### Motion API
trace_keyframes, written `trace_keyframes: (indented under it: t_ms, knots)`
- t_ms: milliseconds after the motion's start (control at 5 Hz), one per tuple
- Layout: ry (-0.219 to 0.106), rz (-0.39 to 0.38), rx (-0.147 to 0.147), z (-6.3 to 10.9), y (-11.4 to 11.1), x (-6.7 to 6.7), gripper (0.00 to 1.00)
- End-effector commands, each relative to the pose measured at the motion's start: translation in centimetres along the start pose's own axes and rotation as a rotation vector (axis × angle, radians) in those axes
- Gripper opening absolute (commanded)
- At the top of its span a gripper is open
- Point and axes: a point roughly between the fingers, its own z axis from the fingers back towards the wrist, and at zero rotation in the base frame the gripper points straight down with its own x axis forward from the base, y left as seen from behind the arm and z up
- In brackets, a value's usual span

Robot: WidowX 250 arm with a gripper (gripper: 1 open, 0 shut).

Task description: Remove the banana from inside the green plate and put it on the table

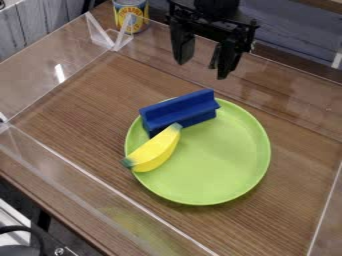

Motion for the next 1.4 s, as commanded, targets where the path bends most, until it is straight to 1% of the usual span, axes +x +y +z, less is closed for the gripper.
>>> trace_keyframes:
  t_ms: [0, 200, 400, 600, 800, 1000, 1200]
  knots:
    - [-0.008, -0.064, 0.005, 0.0, 0.9, -0.8, 1.00]
    - [-0.039, -0.032, 0.010, -0.2, 1.5, -2.7, 1.00]
    - [-0.079, 0.001, 0.020, -0.2, 2.1, -3.6, 1.00]
    - [-0.122, -0.036, 0.026, 0.1, 2.4, -4.7, 1.00]
    - [-0.148, -0.064, 0.027, 0.3, 2.5, -5.6, 1.00]
    - [-0.151, -0.068, 0.020, 0.5, 2.0, -6.3, 1.00]
    - [-0.145, -0.067, 0.013, 0.7, 1.5, -6.9, 1.00]
